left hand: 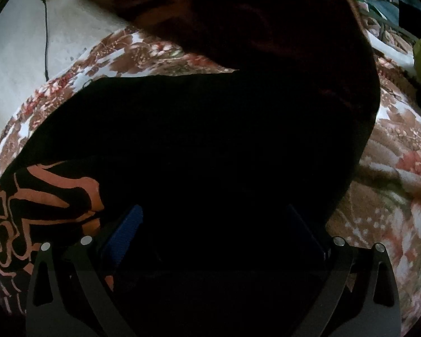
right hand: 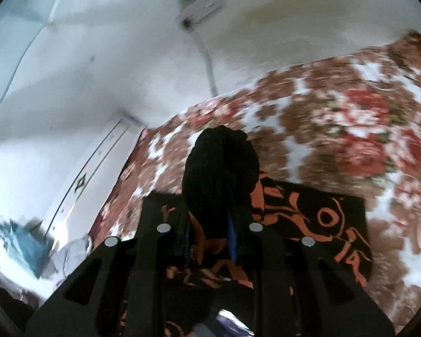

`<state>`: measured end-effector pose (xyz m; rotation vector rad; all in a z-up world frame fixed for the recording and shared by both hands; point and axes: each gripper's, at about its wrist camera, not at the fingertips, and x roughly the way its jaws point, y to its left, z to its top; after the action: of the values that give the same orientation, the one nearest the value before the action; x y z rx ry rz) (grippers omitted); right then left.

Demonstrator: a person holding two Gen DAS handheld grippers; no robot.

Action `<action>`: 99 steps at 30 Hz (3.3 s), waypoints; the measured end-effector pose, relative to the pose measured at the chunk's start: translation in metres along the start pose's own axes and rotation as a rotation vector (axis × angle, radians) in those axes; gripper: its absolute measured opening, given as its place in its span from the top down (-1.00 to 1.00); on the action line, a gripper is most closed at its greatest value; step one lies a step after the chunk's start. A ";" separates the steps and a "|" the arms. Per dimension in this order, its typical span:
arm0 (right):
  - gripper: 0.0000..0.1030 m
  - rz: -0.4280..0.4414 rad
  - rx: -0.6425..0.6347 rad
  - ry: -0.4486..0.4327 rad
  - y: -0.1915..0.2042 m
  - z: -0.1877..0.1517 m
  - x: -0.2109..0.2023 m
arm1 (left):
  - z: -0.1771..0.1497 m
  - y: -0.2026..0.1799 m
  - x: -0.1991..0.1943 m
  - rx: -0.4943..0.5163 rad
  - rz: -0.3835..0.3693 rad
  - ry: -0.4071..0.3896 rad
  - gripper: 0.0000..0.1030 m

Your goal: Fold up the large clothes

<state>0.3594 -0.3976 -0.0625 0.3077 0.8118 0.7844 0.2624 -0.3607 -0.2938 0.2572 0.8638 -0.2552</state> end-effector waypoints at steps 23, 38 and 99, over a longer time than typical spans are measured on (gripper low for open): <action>0.60 0.154 -0.187 0.324 0.199 -0.057 0.190 | -0.114 0.103 -0.141 0.182 0.151 -0.069 -0.90; 0.60 0.089 -0.207 0.461 0.241 -0.136 0.309 | -0.211 0.260 -0.201 -0.021 0.296 0.060 -0.90; -0.91 -0.674 -0.255 0.221 -0.021 -0.134 0.143 | -0.100 0.343 -0.119 -0.185 0.198 0.247 -0.90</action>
<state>0.3315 -0.3134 -0.2387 -0.2817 0.9356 0.2782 0.2280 0.0077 -0.2235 0.2023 1.0909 0.0432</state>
